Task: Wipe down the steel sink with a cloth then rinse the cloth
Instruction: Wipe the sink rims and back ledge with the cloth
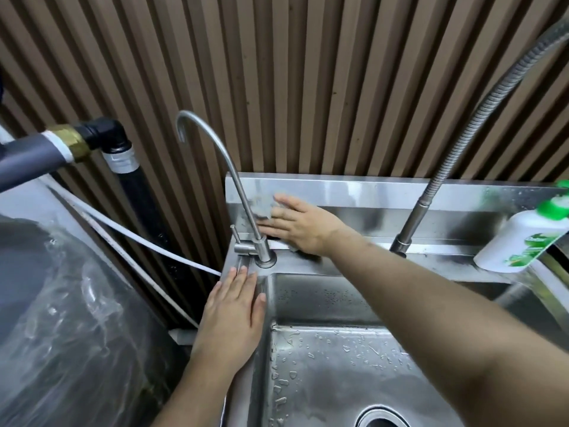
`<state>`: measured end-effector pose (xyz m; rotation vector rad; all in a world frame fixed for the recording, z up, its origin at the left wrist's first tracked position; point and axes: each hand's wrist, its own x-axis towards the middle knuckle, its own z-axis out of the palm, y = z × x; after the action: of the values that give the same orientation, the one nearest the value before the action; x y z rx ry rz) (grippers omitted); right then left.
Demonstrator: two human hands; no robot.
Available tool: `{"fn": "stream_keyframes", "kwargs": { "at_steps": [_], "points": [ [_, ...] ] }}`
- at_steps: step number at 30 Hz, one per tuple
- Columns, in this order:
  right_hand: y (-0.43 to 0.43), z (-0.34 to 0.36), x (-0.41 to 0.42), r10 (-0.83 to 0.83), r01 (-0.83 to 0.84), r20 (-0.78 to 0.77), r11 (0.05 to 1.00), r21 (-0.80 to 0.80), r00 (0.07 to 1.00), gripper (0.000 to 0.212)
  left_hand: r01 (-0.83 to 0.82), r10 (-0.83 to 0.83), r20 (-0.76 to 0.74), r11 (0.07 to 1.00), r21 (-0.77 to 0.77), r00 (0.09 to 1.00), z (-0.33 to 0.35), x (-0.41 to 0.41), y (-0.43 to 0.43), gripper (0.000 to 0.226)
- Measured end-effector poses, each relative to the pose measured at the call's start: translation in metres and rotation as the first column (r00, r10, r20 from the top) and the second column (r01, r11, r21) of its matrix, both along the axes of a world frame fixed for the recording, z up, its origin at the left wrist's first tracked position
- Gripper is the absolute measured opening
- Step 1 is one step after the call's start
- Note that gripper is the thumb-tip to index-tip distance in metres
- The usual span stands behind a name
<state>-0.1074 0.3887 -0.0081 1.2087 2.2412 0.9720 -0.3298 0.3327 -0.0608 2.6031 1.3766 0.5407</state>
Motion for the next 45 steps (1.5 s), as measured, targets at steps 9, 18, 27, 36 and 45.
{"fn": "stream_keyframes", "kwargs": {
  "at_steps": [9,18,27,36,45],
  "points": [
    [-0.021,-0.025,-0.012,0.004,0.888,-0.994,0.449,-0.098,-0.112,0.062,-0.008,0.008,-0.007,0.999,-0.043,1.000,-0.002,-0.001,0.003,0.081],
    [-0.016,0.000,-0.031,0.264,0.611,-0.564,0.500,-0.613,-0.782,0.065,-0.005,0.005,-0.002,0.999,-0.038,1.000,-0.003,-0.002,0.005,0.077],
    [-0.031,0.021,0.000,0.496,0.628,-0.432,0.348,-0.697,-0.754,0.061,0.011,-0.012,-0.045,1.000,-0.010,0.999,-0.005,-0.002,0.005,0.071],
    [-0.022,-0.003,0.024,0.529,0.696,-0.486,0.329,-0.639,-0.696,0.076,0.019,-0.019,-0.033,1.000,-0.003,0.999,-0.005,-0.002,0.006,0.070],
    [-0.077,-0.017,-0.038,-0.029,0.642,-0.803,0.584,-0.497,-0.595,0.037,0.009,-0.009,0.006,1.000,-0.027,1.000,-0.003,-0.001,0.005,0.074]
  ]
}}
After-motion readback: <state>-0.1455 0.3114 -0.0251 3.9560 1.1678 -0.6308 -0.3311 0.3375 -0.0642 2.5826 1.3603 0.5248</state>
